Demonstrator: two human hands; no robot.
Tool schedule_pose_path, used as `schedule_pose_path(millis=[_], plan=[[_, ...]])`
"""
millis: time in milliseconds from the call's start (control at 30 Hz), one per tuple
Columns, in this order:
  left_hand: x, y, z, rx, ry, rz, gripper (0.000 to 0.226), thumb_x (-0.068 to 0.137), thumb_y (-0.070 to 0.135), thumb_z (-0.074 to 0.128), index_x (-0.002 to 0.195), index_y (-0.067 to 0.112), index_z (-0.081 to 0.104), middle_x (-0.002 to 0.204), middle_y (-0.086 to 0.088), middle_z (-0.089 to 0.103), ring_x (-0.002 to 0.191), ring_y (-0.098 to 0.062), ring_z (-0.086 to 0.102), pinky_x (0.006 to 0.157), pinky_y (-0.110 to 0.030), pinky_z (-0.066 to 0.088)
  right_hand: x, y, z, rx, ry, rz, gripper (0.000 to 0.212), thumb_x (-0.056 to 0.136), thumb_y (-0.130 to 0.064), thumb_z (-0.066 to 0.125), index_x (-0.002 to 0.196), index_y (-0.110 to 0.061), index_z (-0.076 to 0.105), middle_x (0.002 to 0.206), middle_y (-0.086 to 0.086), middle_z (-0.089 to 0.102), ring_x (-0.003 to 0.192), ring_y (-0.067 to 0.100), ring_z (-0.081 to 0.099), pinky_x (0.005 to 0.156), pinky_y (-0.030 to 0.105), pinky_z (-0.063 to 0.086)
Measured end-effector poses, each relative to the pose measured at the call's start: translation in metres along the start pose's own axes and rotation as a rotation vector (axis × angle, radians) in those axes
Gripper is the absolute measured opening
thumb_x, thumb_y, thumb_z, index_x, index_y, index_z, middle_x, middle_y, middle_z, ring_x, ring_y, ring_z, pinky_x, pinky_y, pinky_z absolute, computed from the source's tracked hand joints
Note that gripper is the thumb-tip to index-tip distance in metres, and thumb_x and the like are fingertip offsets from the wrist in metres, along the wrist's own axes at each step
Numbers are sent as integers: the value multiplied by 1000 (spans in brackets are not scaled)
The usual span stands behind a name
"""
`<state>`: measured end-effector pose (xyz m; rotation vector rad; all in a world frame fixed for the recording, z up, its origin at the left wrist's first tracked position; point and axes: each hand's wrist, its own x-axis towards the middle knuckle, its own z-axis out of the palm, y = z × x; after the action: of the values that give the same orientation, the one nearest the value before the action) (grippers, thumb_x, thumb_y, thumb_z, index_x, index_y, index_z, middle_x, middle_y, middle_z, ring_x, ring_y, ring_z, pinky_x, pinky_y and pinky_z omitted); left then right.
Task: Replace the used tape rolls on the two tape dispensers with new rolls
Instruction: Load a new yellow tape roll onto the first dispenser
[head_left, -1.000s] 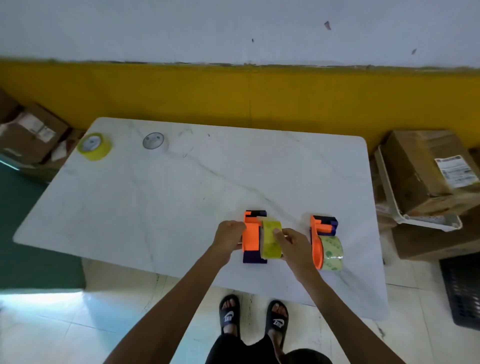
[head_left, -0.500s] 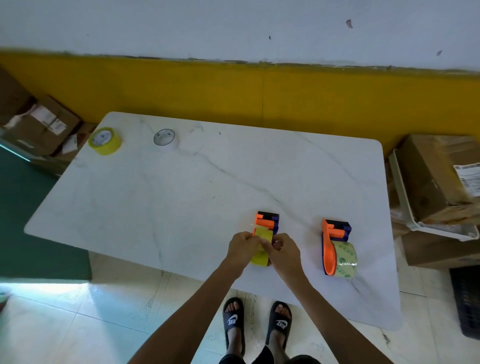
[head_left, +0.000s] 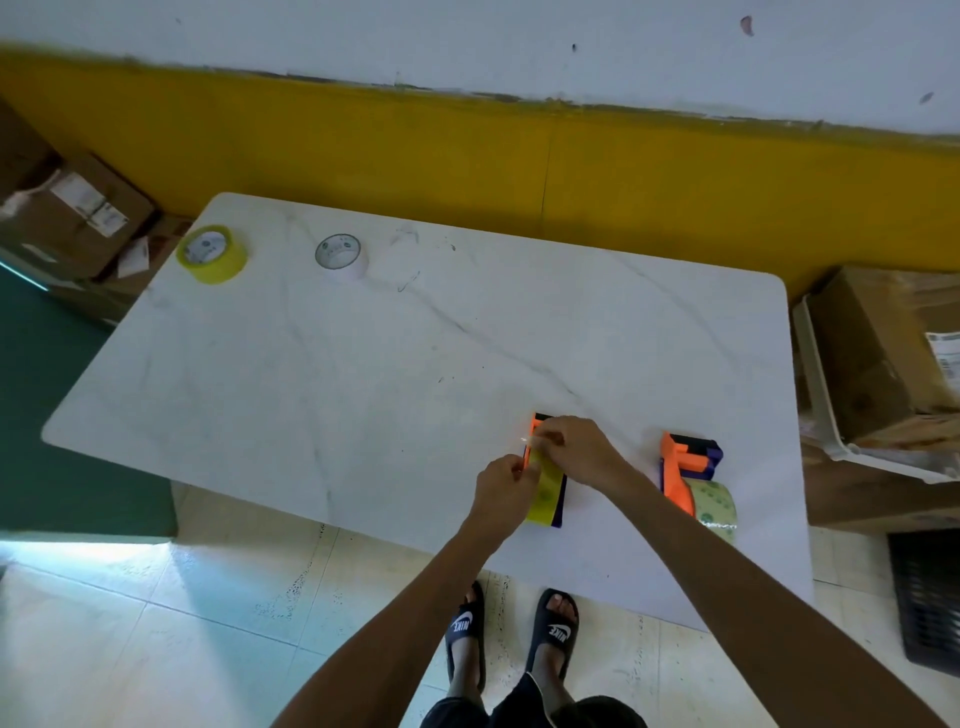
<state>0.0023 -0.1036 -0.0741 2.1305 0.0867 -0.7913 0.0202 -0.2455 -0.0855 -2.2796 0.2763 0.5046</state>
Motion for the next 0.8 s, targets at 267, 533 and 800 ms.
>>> schedule_pose_path(millis=[267, 533, 800], plan=[[0, -4, 6, 45, 43, 19, 32, 97, 26, 44, 66, 15, 44, 61, 1, 48, 54, -14, 44, 52, -26, 37, 15, 8, 0, -52, 121, -23, 20, 88, -11, 54, 69, -8, 61, 66, 1, 61, 63, 16, 52, 58, 26, 37], [-6, -14, 10, 131, 44, 72, 33, 98, 26, 44, 66, 19, 41, 61, 3, 48, 52, -9, 43, 47, -22, 32, 35, 23, -14, -124, 143, -7, 23, 84, -3, 48, 81, 0, 70, 85, 13, 72, 80, 27, 64, 64, 30, 45], [-2, -14, 4, 138, 94, 52, 31, 96, 26, 44, 68, 16, 45, 60, 3, 47, 51, -10, 43, 47, -25, 33, 31, 24, -7, -56, 146, 8, 21, 87, -5, 46, 72, -3, 62, 84, 9, 69, 78, 24, 64, 68, 34, 50]])
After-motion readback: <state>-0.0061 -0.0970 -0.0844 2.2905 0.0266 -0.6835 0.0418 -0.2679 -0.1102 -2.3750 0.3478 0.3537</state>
